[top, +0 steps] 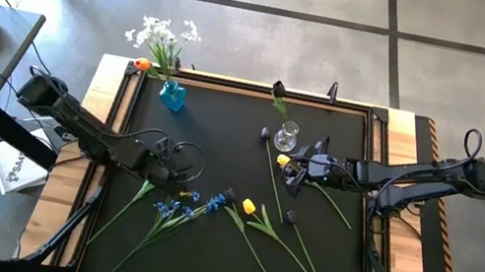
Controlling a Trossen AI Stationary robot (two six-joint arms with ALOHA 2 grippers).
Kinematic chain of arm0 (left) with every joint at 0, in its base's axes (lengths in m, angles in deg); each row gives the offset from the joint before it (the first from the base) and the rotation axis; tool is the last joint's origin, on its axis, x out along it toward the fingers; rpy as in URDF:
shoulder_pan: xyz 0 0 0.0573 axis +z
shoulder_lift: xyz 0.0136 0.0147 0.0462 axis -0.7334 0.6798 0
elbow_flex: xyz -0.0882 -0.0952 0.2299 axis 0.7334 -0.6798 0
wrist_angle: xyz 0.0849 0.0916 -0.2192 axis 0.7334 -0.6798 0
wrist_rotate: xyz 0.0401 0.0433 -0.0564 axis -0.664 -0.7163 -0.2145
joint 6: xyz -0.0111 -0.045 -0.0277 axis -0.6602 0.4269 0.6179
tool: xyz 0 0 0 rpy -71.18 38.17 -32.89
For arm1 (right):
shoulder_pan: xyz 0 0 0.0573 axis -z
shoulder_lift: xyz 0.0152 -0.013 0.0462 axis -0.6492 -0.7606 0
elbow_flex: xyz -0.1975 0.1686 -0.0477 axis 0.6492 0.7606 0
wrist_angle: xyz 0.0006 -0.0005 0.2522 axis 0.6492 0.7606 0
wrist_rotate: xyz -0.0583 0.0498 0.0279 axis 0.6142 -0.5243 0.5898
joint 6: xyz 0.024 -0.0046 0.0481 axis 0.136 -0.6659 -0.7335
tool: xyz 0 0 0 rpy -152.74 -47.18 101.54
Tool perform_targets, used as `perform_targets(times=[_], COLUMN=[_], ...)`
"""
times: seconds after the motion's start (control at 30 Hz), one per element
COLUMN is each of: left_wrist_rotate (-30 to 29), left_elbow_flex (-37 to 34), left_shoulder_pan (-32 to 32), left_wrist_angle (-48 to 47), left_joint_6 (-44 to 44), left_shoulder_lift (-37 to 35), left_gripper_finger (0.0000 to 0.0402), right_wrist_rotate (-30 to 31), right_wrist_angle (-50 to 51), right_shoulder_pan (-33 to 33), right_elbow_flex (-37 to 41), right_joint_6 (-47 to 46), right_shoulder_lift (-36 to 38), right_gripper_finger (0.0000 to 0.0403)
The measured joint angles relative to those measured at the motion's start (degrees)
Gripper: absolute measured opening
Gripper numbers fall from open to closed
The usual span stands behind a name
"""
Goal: Sort flowers into vase by color
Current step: Put the black flower into the transparent vase
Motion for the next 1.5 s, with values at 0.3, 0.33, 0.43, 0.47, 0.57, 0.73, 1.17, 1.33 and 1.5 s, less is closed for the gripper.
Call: perform_targets(times=[0.3,0.33,0.43,0.47,0.57,0.73,1.17,1.33,1.5], left_wrist_rotate=[-1.47,-1.19,-1.04,-1.04,-1.04,-0.61,0.29,0.47,0.56], left_elbow_flex=[-10.32,-10.5,-10.52,-10.5,-10.5,-10.5,-10.5,-10.5,-10.5], left_shoulder_pan=[3.81,4.07,4.55,4.63,4.83,4.83,4.83,4.83,4.8], left_wrist_angle=[30.13,30.54,31.27,31.44,31.32,31.37,31.46,31.59,31.7], left_joint_6=[-10.82,-11.69,-13.19,-13.48,-13.58,-13.55,-12.9,-12.88,-11.96], left_shoulder_lift=[-0.01,-0.01,-0.01,-0.01,-0.01,-0.01,-0.01,-0.01,0.02], left_gripper_finger=[0.0179,0.0179,0.0179,0.0179,0.0179,0.0179,0.0179,0.0179,0.0179], right_wrist_rotate=[2.13,2.71,6.81,7.9,9.95,10.98,3.05,1.48,0.99], right_wrist_angle=[-11.46,-12.11,-11.44,-10.66,-5.82,9.83,16.98,16.95,18.52], right_shoulder_pan=[-3.59,-3.65,-2.98,-2.57,-1.05,1.32,3.69,3.95,3.84], right_elbow_flex=[-0.58,-1.41,-5.4,-6.98,-12.7,-22.15,-27.75,-27.76,-27.8], right_joint_6=[-8.99,-9.92,-11.6,-11.62,-12.18,-17.6,-17.8,-17.48,-15.6], right_shoulder_lift=[-14.5,-16.97,-23.88,-25.95,-31.59,-38.25,-42.64,-42.61,-42.61], right_gripper_finger=[0.0216,0.0216,0.0216,0.0216,0.0216,0.0204,0.0131,0.0075,0.0008])
